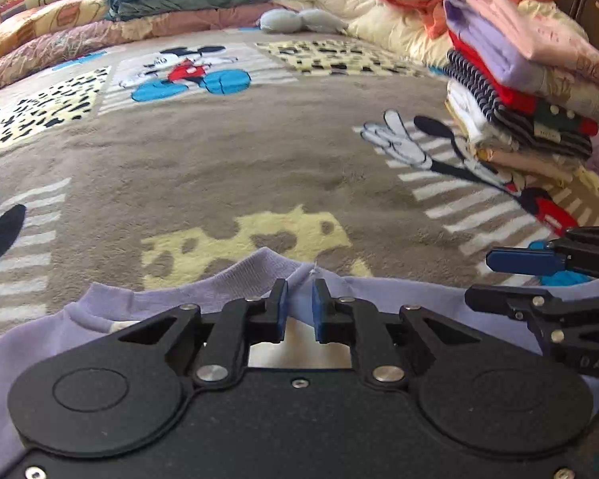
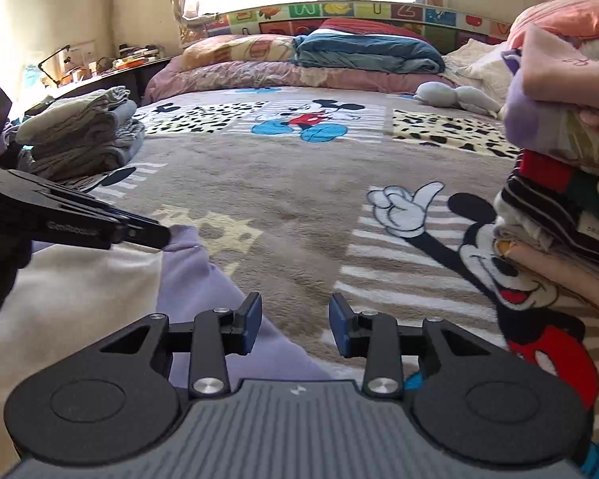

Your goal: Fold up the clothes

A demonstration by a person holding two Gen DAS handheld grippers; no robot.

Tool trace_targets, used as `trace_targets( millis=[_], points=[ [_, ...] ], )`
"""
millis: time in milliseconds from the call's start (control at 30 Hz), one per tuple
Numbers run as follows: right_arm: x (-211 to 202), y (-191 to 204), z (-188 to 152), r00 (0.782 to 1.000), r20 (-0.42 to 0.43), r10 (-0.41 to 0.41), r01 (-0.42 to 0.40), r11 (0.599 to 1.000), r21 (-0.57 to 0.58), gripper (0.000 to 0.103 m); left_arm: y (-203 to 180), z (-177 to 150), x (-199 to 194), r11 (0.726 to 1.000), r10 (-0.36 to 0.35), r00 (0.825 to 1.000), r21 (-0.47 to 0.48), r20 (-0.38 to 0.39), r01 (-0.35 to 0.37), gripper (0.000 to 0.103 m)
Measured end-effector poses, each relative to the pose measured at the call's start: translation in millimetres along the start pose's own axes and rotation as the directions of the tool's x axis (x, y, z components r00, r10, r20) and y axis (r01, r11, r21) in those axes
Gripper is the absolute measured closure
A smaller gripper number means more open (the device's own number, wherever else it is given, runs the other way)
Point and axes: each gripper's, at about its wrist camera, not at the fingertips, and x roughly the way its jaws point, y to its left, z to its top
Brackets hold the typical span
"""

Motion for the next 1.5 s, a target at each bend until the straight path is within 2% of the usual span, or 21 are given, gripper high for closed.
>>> trace_targets(
  millis=[67, 100, 200, 267, 333, 433, 467, 567, 633, 700, 767, 833, 900, 1000, 1133, 1300, 1433, 1500],
  points=[
    [10.3, 7.2, -4.8, 0.999, -0.045, -0.012, 0.011, 1.000, -0.021, 0.066, 16.6, 5.9, 4.2, 0.991, 0.112, 0.993, -0.083, 0.023, -0.110, 0.094],
    [14.2, 5.1, -8.9, 0.998, -0.059, -0.026, 0.026, 1.000, -0.012, 0.066, 24.5, 7.8, 3.4, 0.983, 0.142, 0.989, -0.120, 0.034, -0.137, 0.095],
    [12.9, -7.8, -13.7, 0.998, -0.056, -0.033, 0.037, 0.997, 0.066, 0.066, 42.8, 7.1, -18.1, 0.981, 0.082, 0.993, -0.180, 0.082, -0.066, 0.096],
    [10.7, -11.5, -14.8, 0.998, -0.051, -0.038, 0.042, 0.996, 0.082, 0.066, 34.4, 4.9, -29.5, 0.990, 0.078, 0.992, -0.121, 0.098, -0.066, 0.096],
    [10.0, -13.8, -16.1, 0.998, -0.049, -0.033, 0.037, 0.995, 0.092, 0.066, 22.5, 2.9, -30.4, 0.996, 0.029, 0.995, -0.085, 0.095, -0.021, 0.096],
    [10.2, -15.8, -15.4, 0.998, -0.047, -0.032, 0.036, 0.995, 0.097, 0.066, 2.6, 0.0, -10.0, 0.998, -0.051, 0.998, -0.021, 0.036, 0.052, 0.095],
    [10.1, -16.6, -15.2, 0.998, -0.047, -0.031, 0.036, 0.994, 0.100, 0.066, -2.6, -1.5, -0.4, 0.999, -0.034, 0.999, 0.002, 0.012, 0.034, 0.093],
    [3.1, -22.2, -14.5, 0.998, -0.034, -0.046, 0.049, 0.993, 0.110, 0.065, -2.8, -0.3, -5.8, 1.000, 0.007, 0.997, -0.030, 0.076, -0.005, 0.094],
    [-3.2, -26.6, -14.0, 0.998, -0.022, -0.059, 0.061, 0.991, 0.118, 0.065, -1.9, -2.1, -23.9, 0.999, -0.014, 0.993, -0.043, 0.118, 0.019, 0.094],
    [-9.5, -31.0, -13.4, 0.997, -0.011, -0.072, 0.073, 0.989, 0.125, 0.064, -4.8, -7.7, -36.8, 0.999, -0.031, 0.992, -0.032, 0.124, 0.035, 0.094],
    [-17.5, -38.8, -13.6, 0.997, 0.009, -0.074, 0.071, 0.986, 0.149, 0.064, -12.0, -11.7, -37.0, 0.999, -0.043, 0.994, -0.004, 0.104, 0.043, 0.094],
    [-23.4, -45.7, -14.9, 0.997, 0.018, -0.081, 0.077, 0.983, 0.166, 0.064, -19.4, -10.7, -20.5, 0.999, -0.031, 0.998, 0.010, 0.060, 0.031, 0.094],
    [-26.0, -50.7, -19.2, 0.996, 0.009, -0.089, 0.086, 0.982, 0.171, 0.064, -15.8, -4.8, 2.5, 0.998, -0.045, 0.999, -0.051, 0.028, 0.046, 0.094],
    [-28.8, -56.8, -27.4, 0.994, -0.012, -0.112, 0.112, 0.980, 0.166, 0.064, -7.4, 5.2, 0.7, 0.986, -0.072, 0.993, -0.146, 0.091, 0.085, 0.094],
    [-47.7, -75.1, -34.0, 0.990, 0.007, -0.143, 0.138, 0.971, 0.197, 0.064, -10.6, -2.0, -30.0, 0.987, -0.063, 0.990, -0.140, 0.128, 0.081, 0.094],
    [-82.2, -106.1, -46.9, 0.983, 0.046, -0.178, 0.159, 0.949, 0.273, 0.063, -47.2, -38.2, -65.5, 0.996, -0.073, 0.990, -0.050, 0.119, 0.079, 0.094],
    [-108.0, -120.0, -59.5, 0.980, 0.068, -0.188, 0.157, 0.935, 0.318, 0.063, -96.2, -60.3, -83.6, 0.989, -0.149, 0.982, 0.004, 0.120, 0.150, 0.094],
    [-121.8, -125.7, -68.3, 0.982, 0.074, -0.173, 0.137, 0.927, 0.348, 0.058, -121.3, -65.8, -90.3, 0.983, -0.182, 0.974, 0.026, 0.132, 0.180, 0.094]
  ],
)
